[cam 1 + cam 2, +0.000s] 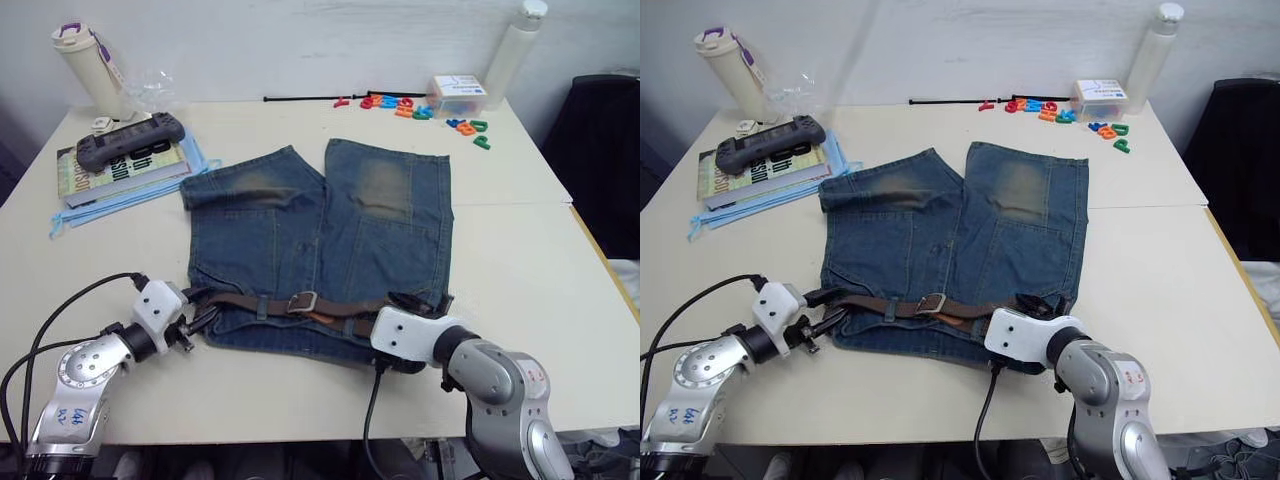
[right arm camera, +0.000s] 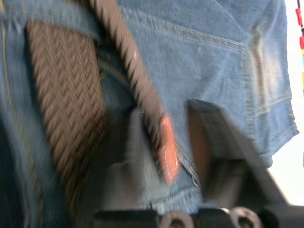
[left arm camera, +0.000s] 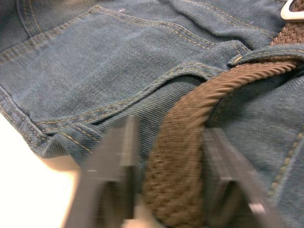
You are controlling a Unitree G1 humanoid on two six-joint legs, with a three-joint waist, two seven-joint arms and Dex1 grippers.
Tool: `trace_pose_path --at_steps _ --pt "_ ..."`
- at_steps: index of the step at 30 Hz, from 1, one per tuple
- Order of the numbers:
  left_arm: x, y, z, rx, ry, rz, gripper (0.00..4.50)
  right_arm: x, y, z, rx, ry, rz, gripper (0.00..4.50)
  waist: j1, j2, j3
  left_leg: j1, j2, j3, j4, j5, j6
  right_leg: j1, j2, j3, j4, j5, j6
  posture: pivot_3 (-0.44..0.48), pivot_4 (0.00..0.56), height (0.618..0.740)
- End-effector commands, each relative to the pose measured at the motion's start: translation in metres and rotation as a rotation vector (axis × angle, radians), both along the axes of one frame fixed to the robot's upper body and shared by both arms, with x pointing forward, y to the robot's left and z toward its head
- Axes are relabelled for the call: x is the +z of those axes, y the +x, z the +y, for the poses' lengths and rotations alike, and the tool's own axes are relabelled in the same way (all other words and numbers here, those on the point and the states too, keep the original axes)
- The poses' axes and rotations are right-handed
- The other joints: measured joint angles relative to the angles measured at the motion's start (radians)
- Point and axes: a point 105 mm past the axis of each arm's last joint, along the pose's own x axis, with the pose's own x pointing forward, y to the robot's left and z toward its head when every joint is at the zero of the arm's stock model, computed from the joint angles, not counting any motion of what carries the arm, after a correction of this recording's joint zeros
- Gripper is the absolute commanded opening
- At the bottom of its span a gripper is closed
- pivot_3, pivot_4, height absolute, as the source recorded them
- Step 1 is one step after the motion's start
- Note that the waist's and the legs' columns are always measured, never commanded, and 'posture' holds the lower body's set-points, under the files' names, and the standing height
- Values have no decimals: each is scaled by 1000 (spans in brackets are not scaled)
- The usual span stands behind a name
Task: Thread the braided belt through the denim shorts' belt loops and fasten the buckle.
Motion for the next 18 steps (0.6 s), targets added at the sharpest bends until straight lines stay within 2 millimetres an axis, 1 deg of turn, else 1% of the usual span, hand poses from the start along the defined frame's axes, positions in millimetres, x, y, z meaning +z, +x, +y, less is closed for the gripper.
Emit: trace_pose_path --at_steps 1,2,3,5,9,12,15,17,18 --pt "1 -17 -13 -125 -64 105 3847 16 -5 -8 0 45 -20 3571 1 0 3 -1 0 -1 0 -1 2 0 0 0 -3 1 2 0 150 654" --pt "8 -22 -15 -173 -75 123 4255 21 -7 -9 12 73 -9 4065 2 -1 6 -2 -1 -1 0 -2 3 1 0 0 -6 2 3 0 150 654" --pt "12 -26 -17 -206 -82 137 4270 24 -9 -9 23 93 -1 4428 1 -1 9 -4 -1 -1 1 -2 5 1 0 0 -8 3 5 0 150 654" --pt "25 -36 -19 -292 -89 175 4270 34 -15 -10 62 135 20 4428 1 -2 13 -7 -1 -1 1 -2 6 0 -1 -1 -11 3 7 0 150 654" --pt "47 -49 -19 -426 -89 283 4270 43 -28 -12 154 186 123 4428 0 -1 19 -13 -1 -2 3 -2 7 -1 -1 -4 -13 4 7 0 150 654" --pt "55 -52 -16 -475 -73 322 4270 49 -32 -13 198 214 164 4428 -1 0 21 -13 -1 -2 3 -2 8 -1 -1 -5 -12 4 7 0 150 654" --pt "59 -53 -17 -513 -55 338 4270 59 -28 -17 208 261 171 4428 -2 0 21 -12 -2 -2 4 -2 8 -1 -1 -5 -11 4 7 0 150 654" --pt "66 -47 -22 -502 -83 299 4270 69 -23 -17 206 311 149 4428 -2 0 23 -12 -2 -2 6 -2 8 -1 -1 -5 -10 4 7 0 150 654" --pt "72 -41 -28 -491 -124 265 4270 75 -17 -18 186 347 117 4428 -1 0 23 -13 -2 -2 7 -2 8 -1 -1 -5 -9 4 7 0 150 654"
